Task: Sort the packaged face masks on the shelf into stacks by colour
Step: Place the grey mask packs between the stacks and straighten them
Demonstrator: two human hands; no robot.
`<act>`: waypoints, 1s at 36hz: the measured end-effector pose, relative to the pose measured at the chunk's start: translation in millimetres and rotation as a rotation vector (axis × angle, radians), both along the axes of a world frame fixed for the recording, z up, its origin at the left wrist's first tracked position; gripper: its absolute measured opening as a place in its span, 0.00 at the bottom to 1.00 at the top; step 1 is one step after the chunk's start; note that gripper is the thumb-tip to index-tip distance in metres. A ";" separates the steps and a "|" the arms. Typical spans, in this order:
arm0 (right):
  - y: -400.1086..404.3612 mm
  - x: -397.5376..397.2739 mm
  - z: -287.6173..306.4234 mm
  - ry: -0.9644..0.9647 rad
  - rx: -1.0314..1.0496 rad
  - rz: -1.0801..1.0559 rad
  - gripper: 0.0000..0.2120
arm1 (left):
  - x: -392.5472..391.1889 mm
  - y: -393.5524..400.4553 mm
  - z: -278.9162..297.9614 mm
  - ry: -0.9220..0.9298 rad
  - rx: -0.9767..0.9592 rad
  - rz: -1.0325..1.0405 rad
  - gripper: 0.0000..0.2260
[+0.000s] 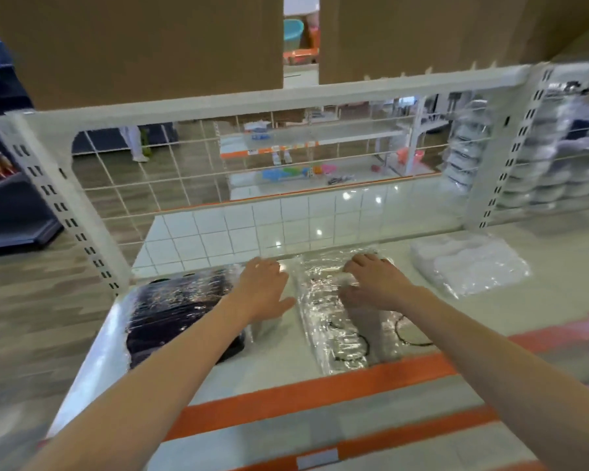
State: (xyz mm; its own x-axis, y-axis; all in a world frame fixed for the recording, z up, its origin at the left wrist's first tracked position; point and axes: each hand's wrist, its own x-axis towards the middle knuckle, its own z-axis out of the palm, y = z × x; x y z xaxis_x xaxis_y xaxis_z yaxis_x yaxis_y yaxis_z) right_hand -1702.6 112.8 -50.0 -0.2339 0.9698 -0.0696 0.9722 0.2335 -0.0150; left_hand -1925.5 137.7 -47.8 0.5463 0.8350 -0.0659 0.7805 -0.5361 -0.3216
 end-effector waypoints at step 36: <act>70.7 98.2 -42.5 1.271 -0.457 -0.709 0.11 | 97.0 51.0 -45.0 -1.509 -0.727 1.118 0.09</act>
State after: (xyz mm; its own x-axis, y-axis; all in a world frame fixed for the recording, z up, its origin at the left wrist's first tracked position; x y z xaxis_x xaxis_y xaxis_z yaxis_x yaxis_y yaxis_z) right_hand -1604.5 183.5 -92.5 0.1212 0.8560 -0.5026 0.1658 -0.5167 -0.8399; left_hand -1828.5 188.7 -92.8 -0.1650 0.8149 -0.5557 0.1820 0.5789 0.7949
